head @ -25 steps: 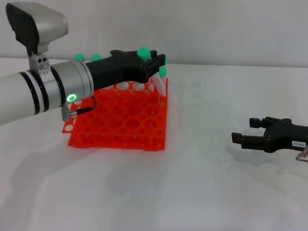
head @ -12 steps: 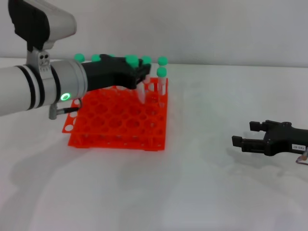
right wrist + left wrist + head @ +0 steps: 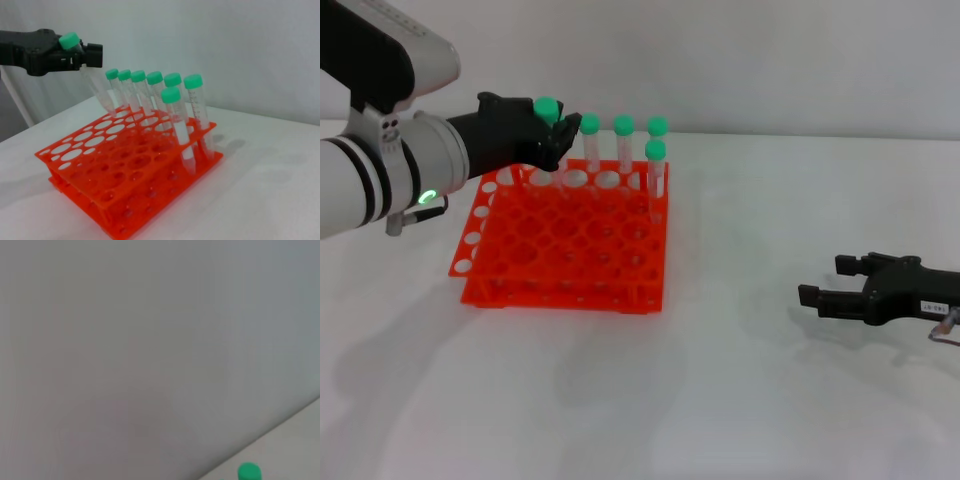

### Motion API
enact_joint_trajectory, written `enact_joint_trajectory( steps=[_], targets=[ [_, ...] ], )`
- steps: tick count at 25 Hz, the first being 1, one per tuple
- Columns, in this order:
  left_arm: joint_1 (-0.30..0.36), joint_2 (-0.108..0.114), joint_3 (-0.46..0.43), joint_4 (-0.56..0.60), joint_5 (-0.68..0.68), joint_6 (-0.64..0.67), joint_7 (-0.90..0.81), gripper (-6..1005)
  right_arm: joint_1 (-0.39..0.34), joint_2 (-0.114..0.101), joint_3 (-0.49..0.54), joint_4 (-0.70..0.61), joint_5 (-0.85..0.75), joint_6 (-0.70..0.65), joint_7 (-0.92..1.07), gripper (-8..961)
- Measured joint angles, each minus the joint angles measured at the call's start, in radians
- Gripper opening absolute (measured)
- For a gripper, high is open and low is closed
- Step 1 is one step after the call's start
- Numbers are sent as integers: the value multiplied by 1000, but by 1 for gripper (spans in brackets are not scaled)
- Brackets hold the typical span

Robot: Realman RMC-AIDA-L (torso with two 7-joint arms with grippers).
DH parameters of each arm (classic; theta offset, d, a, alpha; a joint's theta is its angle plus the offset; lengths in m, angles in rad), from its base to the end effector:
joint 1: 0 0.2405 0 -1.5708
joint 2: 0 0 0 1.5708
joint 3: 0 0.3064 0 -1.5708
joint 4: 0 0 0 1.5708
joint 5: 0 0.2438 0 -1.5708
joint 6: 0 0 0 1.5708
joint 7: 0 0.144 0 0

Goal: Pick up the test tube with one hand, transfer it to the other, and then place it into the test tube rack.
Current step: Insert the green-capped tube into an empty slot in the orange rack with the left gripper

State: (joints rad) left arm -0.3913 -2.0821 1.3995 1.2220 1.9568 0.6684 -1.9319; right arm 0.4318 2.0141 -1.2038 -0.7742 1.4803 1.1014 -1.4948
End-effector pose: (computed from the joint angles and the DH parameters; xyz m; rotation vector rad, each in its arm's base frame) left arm -0.2318 0.4561 -0.0075 -2.2307 -0.4875 -0.3609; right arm 0.3214 0.4121 -0.0297 -2.5067 0.8224 0.5215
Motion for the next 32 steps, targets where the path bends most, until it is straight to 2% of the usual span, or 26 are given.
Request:
enact_joint_trajectory(
  steps=[5,9,20,32],
  targets=[
    [-6,2,6,-51,-169,-7,145,238,7,4,0,0,0,-1,1,857],
    [-43,6,-1,-136,-315,0,277,239,7,6,-3,0,5,-1,1,857],
    [-165,6,-107,-336,-327,16,397,244,10,6,-5,30,34,-2,-6,857],
    [-202,4,-114,-407,-391,86,436,249,32,8,-7,39,42,-12,-7,857]
  ],
)
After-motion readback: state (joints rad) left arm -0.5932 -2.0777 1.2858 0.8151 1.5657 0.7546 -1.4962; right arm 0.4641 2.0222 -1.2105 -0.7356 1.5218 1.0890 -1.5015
